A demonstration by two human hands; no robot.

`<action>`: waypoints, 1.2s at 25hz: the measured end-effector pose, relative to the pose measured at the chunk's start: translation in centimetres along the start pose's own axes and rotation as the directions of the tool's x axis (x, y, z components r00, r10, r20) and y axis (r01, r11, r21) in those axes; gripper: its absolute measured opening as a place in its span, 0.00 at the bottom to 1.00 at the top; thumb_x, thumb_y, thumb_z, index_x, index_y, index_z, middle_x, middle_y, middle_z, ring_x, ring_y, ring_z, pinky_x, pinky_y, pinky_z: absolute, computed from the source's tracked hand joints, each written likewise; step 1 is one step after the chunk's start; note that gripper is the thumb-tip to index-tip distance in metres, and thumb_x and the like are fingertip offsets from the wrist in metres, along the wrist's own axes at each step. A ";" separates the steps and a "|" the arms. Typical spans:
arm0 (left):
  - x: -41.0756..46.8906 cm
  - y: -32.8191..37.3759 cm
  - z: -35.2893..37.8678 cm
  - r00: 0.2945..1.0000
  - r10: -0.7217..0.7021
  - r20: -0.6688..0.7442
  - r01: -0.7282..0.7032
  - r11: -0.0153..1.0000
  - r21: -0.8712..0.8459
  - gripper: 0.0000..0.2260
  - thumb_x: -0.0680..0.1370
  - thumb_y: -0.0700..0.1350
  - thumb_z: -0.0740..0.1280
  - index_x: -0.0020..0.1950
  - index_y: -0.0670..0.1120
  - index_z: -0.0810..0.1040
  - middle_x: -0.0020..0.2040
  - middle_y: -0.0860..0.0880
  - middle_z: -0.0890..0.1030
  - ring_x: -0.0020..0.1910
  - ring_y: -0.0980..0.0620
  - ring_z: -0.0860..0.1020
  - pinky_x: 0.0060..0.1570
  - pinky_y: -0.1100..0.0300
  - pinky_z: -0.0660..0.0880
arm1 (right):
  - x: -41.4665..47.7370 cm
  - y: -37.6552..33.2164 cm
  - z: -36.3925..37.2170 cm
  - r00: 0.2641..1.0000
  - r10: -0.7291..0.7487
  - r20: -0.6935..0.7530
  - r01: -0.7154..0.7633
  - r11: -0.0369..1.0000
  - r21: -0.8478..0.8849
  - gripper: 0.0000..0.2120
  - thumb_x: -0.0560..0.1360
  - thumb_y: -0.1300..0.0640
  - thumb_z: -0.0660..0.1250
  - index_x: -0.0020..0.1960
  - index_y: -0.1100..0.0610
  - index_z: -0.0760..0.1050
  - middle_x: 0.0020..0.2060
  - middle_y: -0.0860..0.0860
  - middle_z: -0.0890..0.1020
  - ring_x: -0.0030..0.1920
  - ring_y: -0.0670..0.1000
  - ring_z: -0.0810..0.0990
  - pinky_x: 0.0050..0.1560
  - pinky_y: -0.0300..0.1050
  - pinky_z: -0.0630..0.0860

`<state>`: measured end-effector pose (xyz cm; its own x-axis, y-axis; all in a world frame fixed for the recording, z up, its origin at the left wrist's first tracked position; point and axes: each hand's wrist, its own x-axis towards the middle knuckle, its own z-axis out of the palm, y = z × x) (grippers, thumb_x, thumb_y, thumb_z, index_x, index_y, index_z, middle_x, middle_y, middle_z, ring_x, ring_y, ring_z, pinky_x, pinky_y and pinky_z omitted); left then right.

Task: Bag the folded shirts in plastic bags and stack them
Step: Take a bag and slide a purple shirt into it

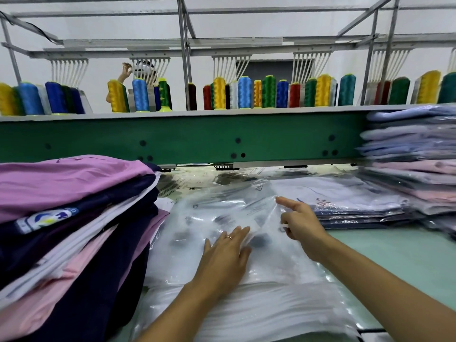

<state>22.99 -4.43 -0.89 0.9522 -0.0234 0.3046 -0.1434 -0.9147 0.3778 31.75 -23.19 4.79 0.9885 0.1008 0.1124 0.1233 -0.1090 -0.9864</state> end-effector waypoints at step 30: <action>0.4 3.4 -1.2 0.839 0.265 -0.475 -0.250 0.964 0.096 0.04 0.80 0.54 0.66 0.53 0.56 0.78 0.45 0.56 0.82 0.43 0.53 0.79 0.36 0.52 0.76 | -3.8 -1.5 1.7 0.970 0.137 0.201 -0.133 0.991 -0.034 0.17 0.82 0.59 0.61 0.70 0.50 0.67 0.32 0.52 0.72 0.27 0.49 0.68 0.25 0.41 0.63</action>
<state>22.51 -7.11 1.54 0.6329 -0.0701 0.7711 -0.3498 -0.9143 0.2040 27.67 -21.73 5.59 0.9583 0.2812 -0.0498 -0.0059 -0.1547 -0.9879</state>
